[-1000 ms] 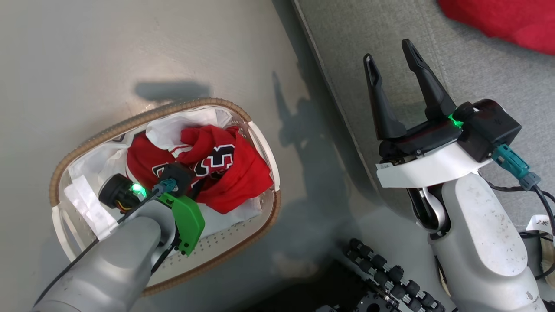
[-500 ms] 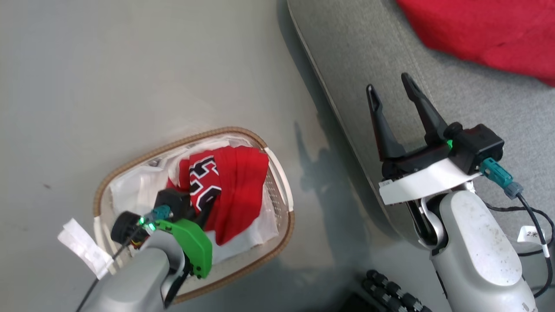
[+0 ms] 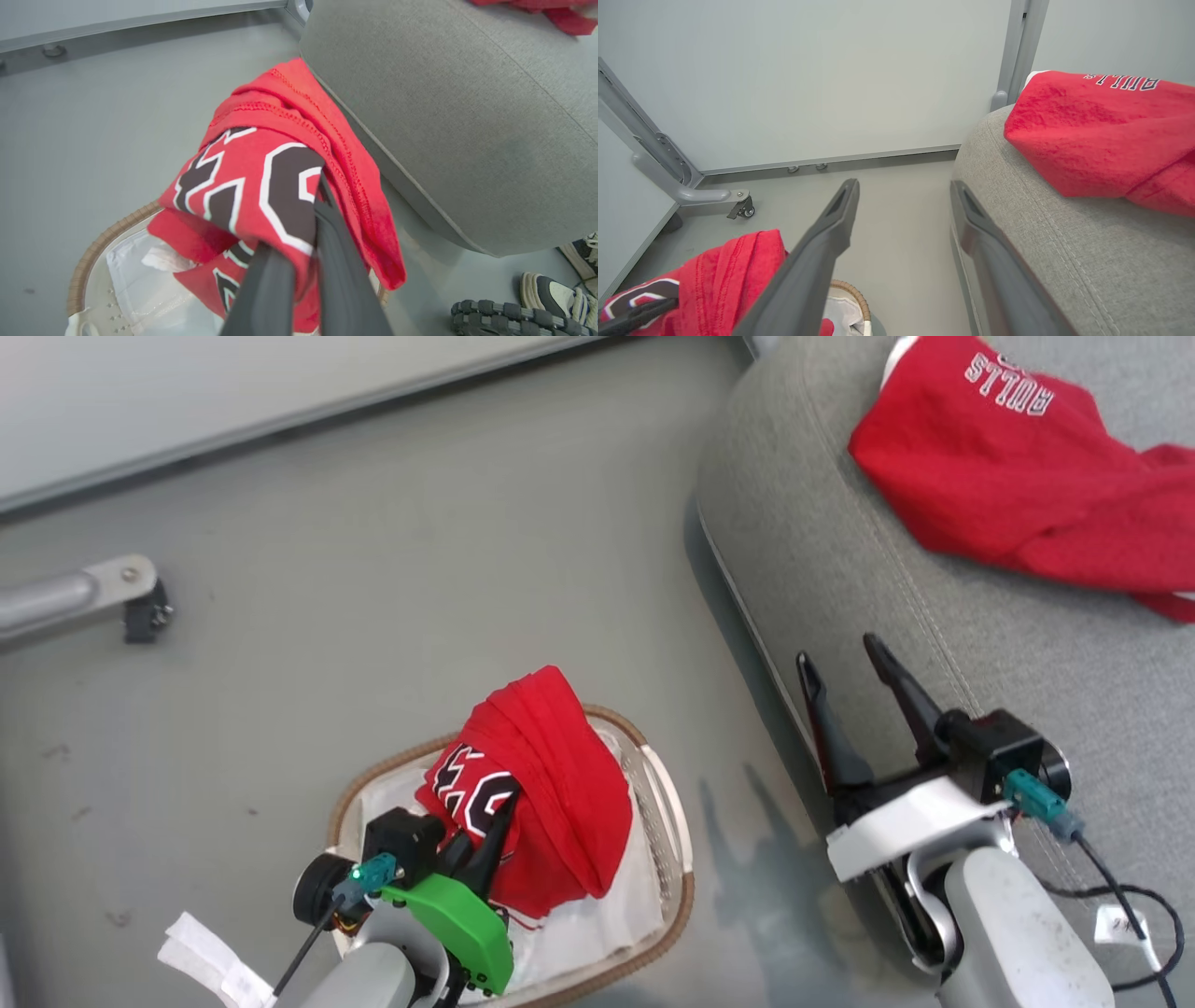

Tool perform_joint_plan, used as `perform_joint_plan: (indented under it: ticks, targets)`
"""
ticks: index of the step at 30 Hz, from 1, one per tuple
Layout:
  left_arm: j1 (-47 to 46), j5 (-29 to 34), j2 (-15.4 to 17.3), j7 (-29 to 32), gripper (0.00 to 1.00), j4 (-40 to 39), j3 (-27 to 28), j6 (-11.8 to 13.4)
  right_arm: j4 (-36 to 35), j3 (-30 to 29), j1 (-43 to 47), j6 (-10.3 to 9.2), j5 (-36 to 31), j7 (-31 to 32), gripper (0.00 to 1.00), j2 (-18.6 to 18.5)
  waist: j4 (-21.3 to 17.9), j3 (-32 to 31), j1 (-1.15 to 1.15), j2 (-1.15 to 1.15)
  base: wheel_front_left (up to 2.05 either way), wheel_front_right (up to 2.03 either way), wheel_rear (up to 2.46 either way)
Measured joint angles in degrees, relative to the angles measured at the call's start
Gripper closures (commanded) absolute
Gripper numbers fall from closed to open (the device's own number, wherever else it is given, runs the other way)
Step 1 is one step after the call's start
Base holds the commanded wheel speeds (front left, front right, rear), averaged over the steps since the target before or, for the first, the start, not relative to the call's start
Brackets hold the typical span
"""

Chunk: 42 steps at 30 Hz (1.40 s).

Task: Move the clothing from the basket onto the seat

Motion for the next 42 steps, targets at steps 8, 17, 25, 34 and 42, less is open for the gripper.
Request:
perform_joint_plan:
  ticks: [8,17,25,34,42]
  targets:
    - [3.59,3.92,-0.94,0.0,1.0,-8.34,5.09,0.0,1.67,-0.24,4.59,0.0,-0.11,-0.01,0.0,0.02,3.04,-7.57,0.0,0.0,0.0,0.0,0.0]
    - [4.05,6.79,-1.14,0.0,1.0,-14.99,7.61,0.0,3.43,0.81,8.37,0.0,-0.12,-0.01,0.0,0.01,5.54,-14.85,0.0,0.0,0.0,0.0,0.0]
    - [1.94,7.67,-2.04,0.0,1.0,-18.36,8.61,0.0,4.88,4.88,10.56,0.0,-0.58,0.0,0.0,-0.03,6.85,-18.88,0.0,0.0,0.0,0.0,0.0]
    - [-0.42,9.02,-2.74,0.0,1.0,-19.34,7.32,0.0,4.47,16.61,9.67,0.0,3.35,-0.01,0.0,0.01,8.16,-19.63,0.0,0.0,0.0,0.0,0.0]
    - [-1.07,9.01,-4.15,0.0,1.0,-18.52,4.94,0.0,7.55,21.95,3.63,0.0,3.08,-0.01,0.0,0.0,9.69,-19.51,0.0,0.0,0.0,0.0,0.0]
